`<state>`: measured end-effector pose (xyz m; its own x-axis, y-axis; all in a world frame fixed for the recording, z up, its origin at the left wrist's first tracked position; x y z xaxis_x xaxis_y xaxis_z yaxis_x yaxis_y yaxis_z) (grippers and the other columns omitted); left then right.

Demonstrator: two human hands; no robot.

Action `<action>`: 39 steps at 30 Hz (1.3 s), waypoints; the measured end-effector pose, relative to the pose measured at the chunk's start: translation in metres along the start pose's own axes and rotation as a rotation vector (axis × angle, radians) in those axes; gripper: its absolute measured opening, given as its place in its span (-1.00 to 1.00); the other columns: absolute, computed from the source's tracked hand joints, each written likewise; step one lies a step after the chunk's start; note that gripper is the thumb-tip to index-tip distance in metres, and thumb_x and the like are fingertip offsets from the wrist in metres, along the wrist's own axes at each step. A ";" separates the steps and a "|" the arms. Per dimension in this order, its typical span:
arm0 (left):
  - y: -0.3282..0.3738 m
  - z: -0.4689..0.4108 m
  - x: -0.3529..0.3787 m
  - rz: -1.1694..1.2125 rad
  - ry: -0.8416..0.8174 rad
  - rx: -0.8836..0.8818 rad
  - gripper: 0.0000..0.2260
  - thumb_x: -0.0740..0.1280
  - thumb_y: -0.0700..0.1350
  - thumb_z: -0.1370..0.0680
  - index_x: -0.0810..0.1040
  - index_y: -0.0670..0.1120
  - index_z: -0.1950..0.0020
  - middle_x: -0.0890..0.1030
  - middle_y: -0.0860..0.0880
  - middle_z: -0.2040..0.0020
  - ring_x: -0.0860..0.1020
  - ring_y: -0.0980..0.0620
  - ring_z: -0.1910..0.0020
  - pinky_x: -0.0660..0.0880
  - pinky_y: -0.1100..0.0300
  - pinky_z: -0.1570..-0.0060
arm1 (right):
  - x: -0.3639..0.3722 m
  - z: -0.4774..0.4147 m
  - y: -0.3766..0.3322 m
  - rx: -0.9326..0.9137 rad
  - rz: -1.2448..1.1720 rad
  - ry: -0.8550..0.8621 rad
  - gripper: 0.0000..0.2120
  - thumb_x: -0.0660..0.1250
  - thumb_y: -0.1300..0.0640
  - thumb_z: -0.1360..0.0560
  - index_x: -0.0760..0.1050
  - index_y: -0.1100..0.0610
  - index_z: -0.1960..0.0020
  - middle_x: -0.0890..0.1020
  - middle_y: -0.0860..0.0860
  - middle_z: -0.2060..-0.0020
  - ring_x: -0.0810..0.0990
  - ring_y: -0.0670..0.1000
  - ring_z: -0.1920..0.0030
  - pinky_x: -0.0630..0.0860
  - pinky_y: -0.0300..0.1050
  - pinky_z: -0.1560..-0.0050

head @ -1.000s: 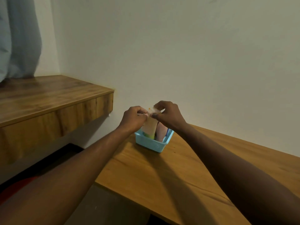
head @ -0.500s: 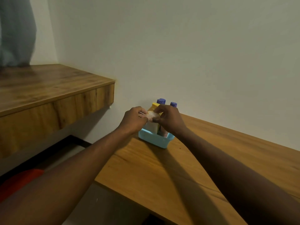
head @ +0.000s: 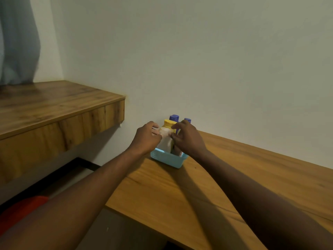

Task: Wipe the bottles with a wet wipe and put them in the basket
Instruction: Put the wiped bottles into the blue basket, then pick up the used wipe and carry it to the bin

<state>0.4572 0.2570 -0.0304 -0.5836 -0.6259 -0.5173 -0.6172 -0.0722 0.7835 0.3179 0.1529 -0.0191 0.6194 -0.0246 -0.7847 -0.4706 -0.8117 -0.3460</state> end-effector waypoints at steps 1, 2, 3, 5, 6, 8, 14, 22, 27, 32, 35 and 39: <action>0.003 0.003 -0.001 -0.004 0.011 0.019 -0.64 0.39 -0.17 -0.61 0.48 -0.11 -0.41 0.59 -0.11 -0.29 0.54 0.04 -0.09 0.49 0.36 0.12 | -0.005 0.004 0.000 -0.001 -0.001 0.007 -0.70 0.37 -0.04 -0.59 0.59 0.06 -0.26 0.58 0.00 -0.15 0.59 -0.03 -0.04 0.54 -0.12 0.04; 0.008 0.006 -0.001 -0.007 0.023 0.041 -0.65 0.39 -0.18 -0.62 0.49 -0.11 -0.40 0.61 -0.11 -0.28 0.55 0.05 -0.08 0.51 0.33 0.07 | -0.011 0.008 0.001 -0.003 0.003 0.011 -0.70 0.33 -0.03 -0.61 0.59 0.07 -0.27 0.59 0.00 -0.17 0.60 -0.03 -0.07 0.55 -0.12 0.02; 0.012 0.010 -0.001 -0.010 0.034 0.063 -0.67 0.38 -0.18 -0.62 0.51 -0.11 -0.39 0.62 -0.10 -0.26 0.56 0.06 -0.07 0.52 0.31 0.03 | -0.016 0.013 0.002 -0.012 0.012 0.015 -0.71 0.30 -0.02 -0.63 0.59 0.07 -0.28 0.59 0.00 -0.19 0.59 -0.03 -0.09 0.53 -0.14 0.02; 0.022 0.017 0.001 -0.017 0.049 0.106 -0.71 0.36 -0.16 -0.63 0.53 -0.09 -0.36 0.63 -0.06 -0.22 0.57 0.13 -0.01 0.49 0.38 0.06 | -0.029 0.024 0.003 -0.034 0.041 0.015 -0.71 0.25 0.02 -0.65 0.57 0.08 -0.31 0.59 0.00 -0.24 0.57 -0.02 -0.16 0.48 -0.18 0.01; 0.028 0.021 0.002 -0.023 0.053 0.128 -0.73 0.36 -0.14 -0.64 0.54 -0.08 -0.35 0.63 -0.04 -0.20 0.56 0.16 0.01 0.46 0.44 0.09 | -0.035 0.030 0.002 -0.049 0.057 0.011 -0.70 0.23 0.04 -0.66 0.56 0.09 -0.33 0.58 0.01 -0.28 0.55 -0.01 -0.20 0.49 -0.17 -0.02; 0.044 0.030 0.006 -0.039 0.060 0.185 -0.75 0.34 -0.10 -0.65 0.55 -0.06 -0.33 0.64 -0.01 -0.17 0.56 0.17 0.00 0.43 0.47 0.10 | -0.050 0.043 0.002 -0.073 0.088 -0.002 -0.65 0.20 0.07 -0.67 0.51 0.11 -0.40 0.55 0.04 -0.36 0.52 0.02 -0.28 0.51 -0.12 -0.10; 0.093 0.063 0.030 -0.040 0.041 0.319 -0.75 0.32 -0.04 -0.65 0.57 -0.05 -0.30 0.66 0.00 -0.19 0.60 0.11 -0.09 0.56 0.19 -0.14 | -0.093 0.088 0.009 -0.093 0.151 0.000 -0.56 0.13 0.03 -0.69 0.34 0.10 -0.55 0.42 0.07 -0.50 0.38 0.04 -0.46 0.48 -0.05 -0.28; 0.152 0.111 0.071 -0.062 0.004 0.466 -0.68 0.32 0.04 -0.65 0.51 0.02 -0.39 0.59 0.02 -0.31 0.58 0.08 -0.23 0.57 0.07 -0.23 | -0.158 0.160 0.030 -0.021 0.245 0.066 -0.53 0.08 0.05 -0.72 0.22 0.11 -0.61 0.31 0.07 -0.56 0.26 0.05 -0.55 0.31 -0.07 -0.45; 0.172 0.149 0.105 -0.076 -0.101 0.499 -0.66 0.33 0.04 -0.64 0.48 0.02 -0.41 0.56 0.03 -0.33 0.55 0.08 -0.25 0.54 0.14 -0.23 | -0.189 0.209 0.052 0.070 0.283 0.083 -0.54 0.09 0.03 -0.72 0.24 0.10 -0.59 0.33 0.05 -0.55 0.25 0.04 -0.54 0.34 -0.04 -0.42; 0.185 0.186 0.144 -0.043 -0.251 0.488 -0.63 0.38 0.02 -0.61 0.49 0.01 -0.41 0.54 0.04 -0.31 0.55 0.10 -0.21 0.55 0.16 -0.18 | -0.210 0.261 0.075 0.180 0.343 0.055 -0.56 0.14 0.10 -0.68 0.32 0.10 -0.56 0.41 0.02 -0.49 0.29 0.03 -0.48 0.41 -0.04 -0.34; 0.190 0.203 0.169 -0.051 -0.356 0.455 -0.59 0.41 0.02 -0.59 0.48 0.00 -0.43 0.53 0.02 -0.31 0.55 0.09 -0.19 0.55 0.17 -0.16 | -0.219 0.287 0.086 0.279 0.336 -0.017 -0.52 0.20 0.18 -0.62 0.36 0.09 -0.53 0.43 0.01 -0.47 0.31 0.03 -0.46 0.45 -0.03 -0.28; 0.193 0.220 0.201 -0.073 -0.499 0.410 -0.53 0.42 -0.02 -0.58 0.44 -0.03 -0.47 0.52 -0.03 -0.34 0.55 0.03 -0.20 0.50 0.20 -0.09 | -0.223 0.312 0.099 0.421 0.279 -0.145 -0.50 0.32 0.17 -0.51 0.47 0.06 -0.45 0.50 0.01 -0.42 0.43 0.02 -0.40 0.51 -0.04 -0.25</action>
<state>0.1046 0.2884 -0.0594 -0.6463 -0.1879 -0.7396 -0.7586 0.2630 0.5961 -0.0632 0.2601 -0.0394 0.3554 -0.1008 -0.9293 -0.8354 -0.4801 -0.2674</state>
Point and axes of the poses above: each hand's wrist, its own z-axis away from the middle knuckle, its own x-axis out of the palm, y = z × x, the point moved 2 cm from there along -z, towards the middle knuckle
